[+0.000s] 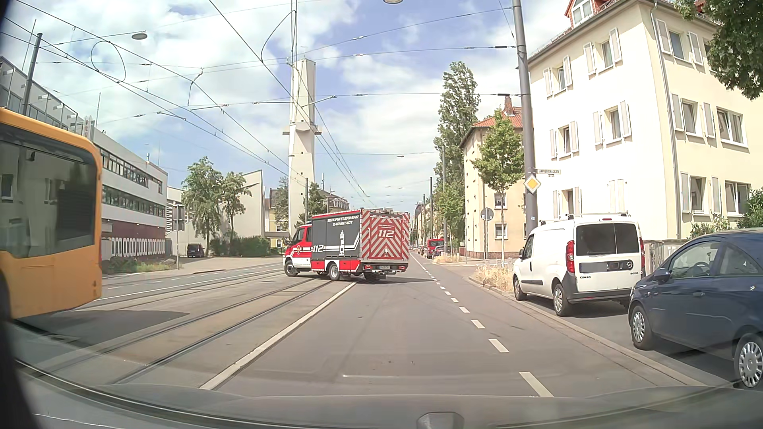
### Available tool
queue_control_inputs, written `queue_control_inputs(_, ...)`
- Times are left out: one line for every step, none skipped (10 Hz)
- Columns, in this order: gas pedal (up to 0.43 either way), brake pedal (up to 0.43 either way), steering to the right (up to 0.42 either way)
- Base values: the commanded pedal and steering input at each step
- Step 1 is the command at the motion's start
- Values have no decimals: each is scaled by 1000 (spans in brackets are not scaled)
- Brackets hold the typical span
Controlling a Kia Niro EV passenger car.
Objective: Follow the waypoints while adhering to traffic rules and regulations
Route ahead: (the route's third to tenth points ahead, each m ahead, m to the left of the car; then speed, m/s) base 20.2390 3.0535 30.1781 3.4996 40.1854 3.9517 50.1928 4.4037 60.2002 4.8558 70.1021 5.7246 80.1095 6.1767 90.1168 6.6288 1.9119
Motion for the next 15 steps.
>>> queue_control_inputs(220,24,4)
queue_control_inputs(228,24,4)
queue_control_inputs(240,24,4)
queue_control_inputs(240,24,4)
queue_control_inputs(240,24,4)
queue_control_inputs(248,24,4)
queue_control_inputs(248,24,4)
queue_control_inputs(260,24,4)
queue_control_inputs(268,24,5)
queue_control_inputs(268,24,4)
queue_control_inputs(280,24,5)
queue_control_inputs(280,24,4)
queue_control_inputs(280,30,4)
queue_control_inputs(280,24,4)
queue_control_inputs(280,24,4)
